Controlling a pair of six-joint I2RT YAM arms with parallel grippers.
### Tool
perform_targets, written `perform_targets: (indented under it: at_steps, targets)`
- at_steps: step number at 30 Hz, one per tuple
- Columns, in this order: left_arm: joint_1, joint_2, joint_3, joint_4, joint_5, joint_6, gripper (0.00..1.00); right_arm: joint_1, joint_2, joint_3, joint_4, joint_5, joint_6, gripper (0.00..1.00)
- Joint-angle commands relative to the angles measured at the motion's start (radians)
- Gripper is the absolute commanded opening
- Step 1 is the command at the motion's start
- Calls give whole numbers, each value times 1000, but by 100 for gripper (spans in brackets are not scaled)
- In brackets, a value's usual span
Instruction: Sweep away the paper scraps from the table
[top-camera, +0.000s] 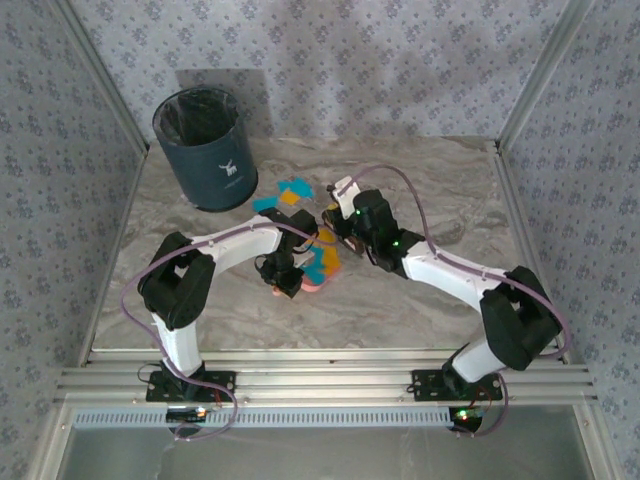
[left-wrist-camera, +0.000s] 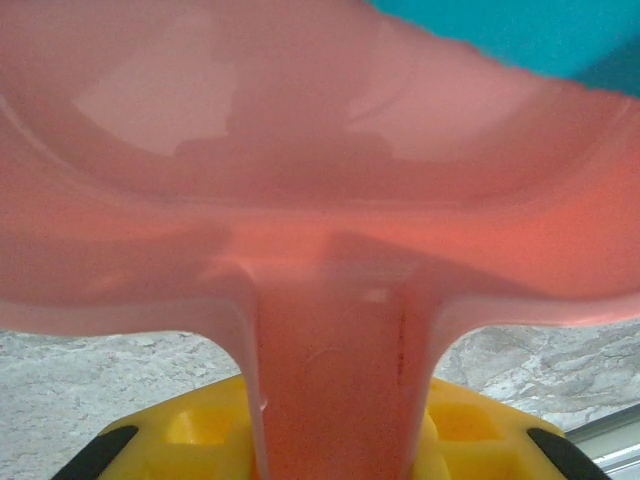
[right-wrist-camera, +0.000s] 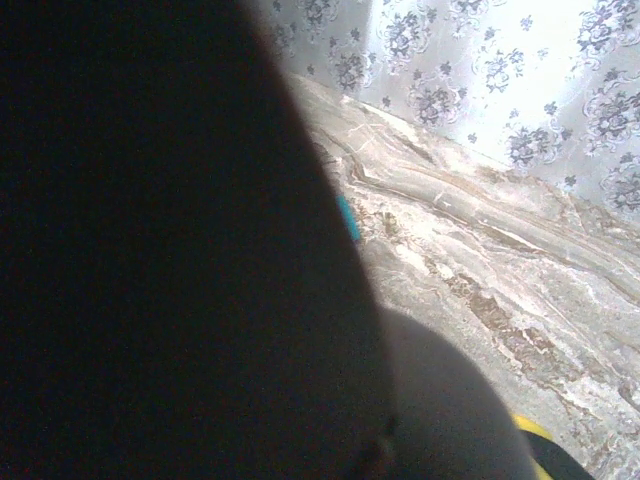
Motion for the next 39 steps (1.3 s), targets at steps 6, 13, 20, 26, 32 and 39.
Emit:
perform_targets:
  at_steps: [6, 13, 20, 26, 32, 39]
  targets:
    - [-5, -12, 10, -16, 6, 2, 0, 34, -65, -27, -71, -36, 46, 0]
    - [-5, -23, 6, -7, 16, 18, 0, 40, -107, -31, -98, -64, 73, 0]
    - [-8, -20, 12, -16, 24, 35, 0, 40, -193, -71, -93, -27, 97, 0]
    - [-51, -22, 29, -15, 6, 75, 0, 38, -260, -102, -112, 152, 132, 0]
    - [-70, -6, 56, -9, 15, 103, 0, 3, -317, -145, -179, 280, 178, 0]
    - [-96, 33, 94, -25, 39, 148, 0, -70, -355, -205, -197, 330, 251, 0]
